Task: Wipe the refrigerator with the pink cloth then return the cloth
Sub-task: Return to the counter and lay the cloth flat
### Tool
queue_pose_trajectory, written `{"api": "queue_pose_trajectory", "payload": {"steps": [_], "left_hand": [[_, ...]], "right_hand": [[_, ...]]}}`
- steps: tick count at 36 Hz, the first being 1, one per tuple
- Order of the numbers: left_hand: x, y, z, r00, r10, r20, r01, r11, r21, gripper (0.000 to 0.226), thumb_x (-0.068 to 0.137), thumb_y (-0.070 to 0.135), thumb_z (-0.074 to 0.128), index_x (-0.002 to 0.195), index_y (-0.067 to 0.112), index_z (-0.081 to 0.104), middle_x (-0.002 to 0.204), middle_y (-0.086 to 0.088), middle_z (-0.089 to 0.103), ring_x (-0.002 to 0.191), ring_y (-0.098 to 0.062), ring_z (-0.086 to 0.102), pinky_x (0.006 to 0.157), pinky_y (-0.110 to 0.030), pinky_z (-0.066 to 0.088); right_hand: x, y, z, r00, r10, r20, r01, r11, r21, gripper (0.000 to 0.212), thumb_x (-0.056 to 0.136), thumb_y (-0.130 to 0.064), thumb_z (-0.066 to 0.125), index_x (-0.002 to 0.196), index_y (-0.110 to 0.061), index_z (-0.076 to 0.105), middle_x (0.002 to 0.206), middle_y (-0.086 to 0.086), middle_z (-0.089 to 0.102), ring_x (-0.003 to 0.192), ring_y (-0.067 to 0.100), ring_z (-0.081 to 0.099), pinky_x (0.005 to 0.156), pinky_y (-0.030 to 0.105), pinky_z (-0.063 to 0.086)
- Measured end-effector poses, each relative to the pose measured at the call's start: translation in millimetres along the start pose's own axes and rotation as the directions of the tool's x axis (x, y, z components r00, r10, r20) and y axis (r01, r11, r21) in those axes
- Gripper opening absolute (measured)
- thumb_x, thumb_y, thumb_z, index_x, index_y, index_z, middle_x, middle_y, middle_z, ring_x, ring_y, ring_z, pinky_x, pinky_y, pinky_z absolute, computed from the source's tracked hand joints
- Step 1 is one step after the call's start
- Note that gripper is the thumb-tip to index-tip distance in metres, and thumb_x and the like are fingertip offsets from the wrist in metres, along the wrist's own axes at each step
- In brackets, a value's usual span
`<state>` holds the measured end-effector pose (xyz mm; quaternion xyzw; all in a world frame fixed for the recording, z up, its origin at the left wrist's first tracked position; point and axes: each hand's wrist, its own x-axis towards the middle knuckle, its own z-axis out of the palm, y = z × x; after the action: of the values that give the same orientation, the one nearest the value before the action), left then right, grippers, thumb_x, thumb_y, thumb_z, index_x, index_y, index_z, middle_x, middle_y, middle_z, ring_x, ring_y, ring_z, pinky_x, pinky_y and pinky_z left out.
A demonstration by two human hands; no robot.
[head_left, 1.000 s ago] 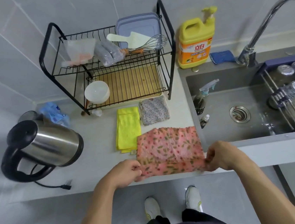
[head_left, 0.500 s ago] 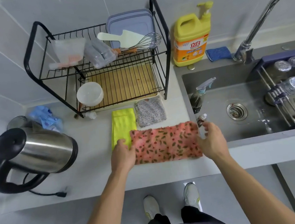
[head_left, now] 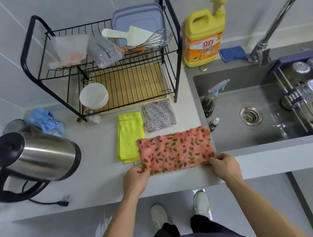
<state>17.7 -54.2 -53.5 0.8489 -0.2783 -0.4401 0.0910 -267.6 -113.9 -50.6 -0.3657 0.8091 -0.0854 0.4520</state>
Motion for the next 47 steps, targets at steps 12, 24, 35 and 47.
{"api": "queue_pose_trajectory", "payload": {"steps": [12, 24, 35, 47], "left_hand": [[-28.3, 7.6, 0.2, 1.000, 0.015, -0.011, -0.013, 0.995, 0.100, 0.030, 0.097, 0.036, 0.063, 0.076, 0.017, 0.055, 0.068, 0.003, 0.058, 0.064, -0.019, 0.053, 0.054, -0.033, 0.031], [-36.6, 16.9, 10.8, 0.933, 0.139, 0.332, 0.166, 0.653, -0.739, 0.047, 0.113, 0.048, 0.039, 0.122, 0.015, 0.072, 0.117, -0.011, 0.079, 0.108, -0.026, 0.075, 0.082, -0.035, 0.062], [-25.2, -12.8, 29.7, 0.989, 0.147, -0.003, -0.131, 0.875, -0.466, 0.050, 0.095, 0.002, 0.064, 0.140, 0.023, 0.063, 0.123, -0.003, 0.074, 0.115, -0.020, 0.071, 0.101, -0.044, 0.058], [-28.9, -19.4, 33.0, 0.954, 0.175, -0.242, -0.189, 0.981, -0.035, 0.028, 0.100, 0.023, 0.065, 0.127, 0.016, 0.060, 0.118, -0.004, 0.062, 0.110, -0.027, 0.063, 0.083, -0.035, 0.047]], "right_hand": [[-17.4, -10.7, -16.6, 0.986, -0.156, -0.060, 0.164, 0.975, 0.150, 0.019, 0.086, -0.012, 0.074, 0.099, -0.015, 0.060, 0.096, 0.004, 0.072, 0.091, 0.026, 0.069, 0.078, 0.038, 0.053], [-81.7, -40.3, 47.3, 0.456, -0.638, 0.620, 0.809, 0.587, 0.009, 0.030, 0.090, -0.011, 0.068, 0.118, -0.020, 0.071, 0.110, -0.013, 0.069, 0.097, -0.006, 0.060, 0.089, 0.013, 0.047], [-67.7, 2.9, 53.7, 0.626, -0.616, 0.478, 0.760, 0.618, -0.201, 0.015, 0.099, -0.021, 0.066, 0.112, -0.015, 0.067, 0.105, -0.003, 0.064, 0.096, 0.017, 0.059, 0.078, 0.019, 0.044], [-53.2, -2.7, 67.2, 0.877, -0.412, 0.249, 0.472, 0.836, -0.279, 0.038, 0.103, -0.038, 0.062, 0.129, -0.013, 0.050, 0.112, 0.005, 0.065, 0.097, 0.027, 0.064, 0.078, 0.037, 0.047]]}}
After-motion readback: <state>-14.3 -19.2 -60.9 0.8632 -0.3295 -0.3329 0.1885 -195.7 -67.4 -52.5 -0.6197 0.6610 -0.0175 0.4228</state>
